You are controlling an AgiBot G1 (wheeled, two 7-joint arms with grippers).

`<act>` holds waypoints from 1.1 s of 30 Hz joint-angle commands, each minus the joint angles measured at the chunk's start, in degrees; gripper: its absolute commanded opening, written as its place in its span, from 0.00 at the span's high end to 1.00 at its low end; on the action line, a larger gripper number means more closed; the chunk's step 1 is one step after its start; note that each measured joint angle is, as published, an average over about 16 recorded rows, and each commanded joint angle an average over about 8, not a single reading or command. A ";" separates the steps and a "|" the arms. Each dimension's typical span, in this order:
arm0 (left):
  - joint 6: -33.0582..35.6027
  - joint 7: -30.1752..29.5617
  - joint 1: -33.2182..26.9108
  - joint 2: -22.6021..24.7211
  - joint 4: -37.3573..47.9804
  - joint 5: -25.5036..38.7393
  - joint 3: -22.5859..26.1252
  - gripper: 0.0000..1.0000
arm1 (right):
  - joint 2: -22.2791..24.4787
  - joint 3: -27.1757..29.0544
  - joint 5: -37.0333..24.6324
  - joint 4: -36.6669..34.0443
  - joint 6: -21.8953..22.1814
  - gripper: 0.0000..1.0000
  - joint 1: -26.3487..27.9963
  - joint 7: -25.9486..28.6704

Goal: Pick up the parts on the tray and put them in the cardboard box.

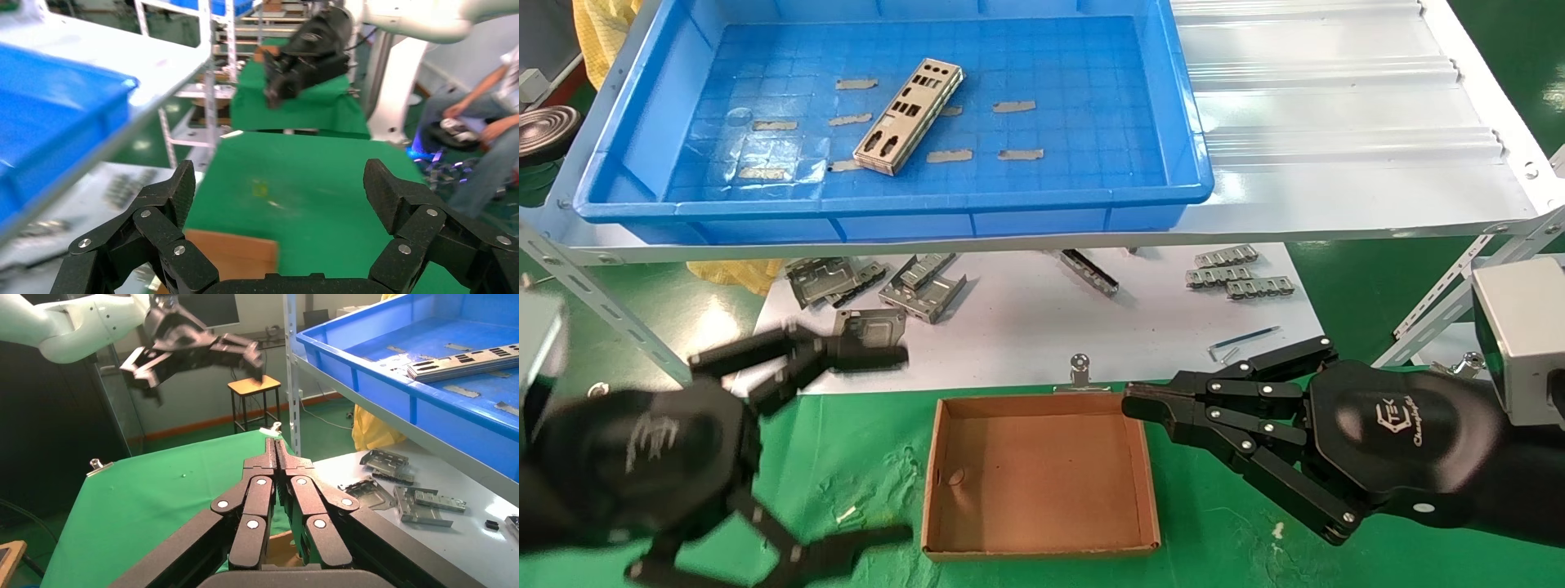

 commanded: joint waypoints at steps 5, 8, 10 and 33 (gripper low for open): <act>-0.83 -0.90 -9.79 3.26 5.48 5.07 1.88 0.00 | 0.00 0.00 0.00 0.00 0.00 1.00 0.00 0.00; -1.67 -0.69 -16.71 6.38 12.18 9.29 3.63 0.00 | 0.00 0.00 0.00 0.00 0.00 1.00 0.00 0.00; -2.47 0.01 -21.08 8.72 17.33 12.18 4.83 0.00 | 0.00 0.00 0.00 0.00 0.00 1.00 0.00 0.00; -19.00 8.52 -46.81 29.62 62.00 34.03 15.90 0.00 | 0.00 0.00 0.00 0.00 0.00 1.00 0.00 0.00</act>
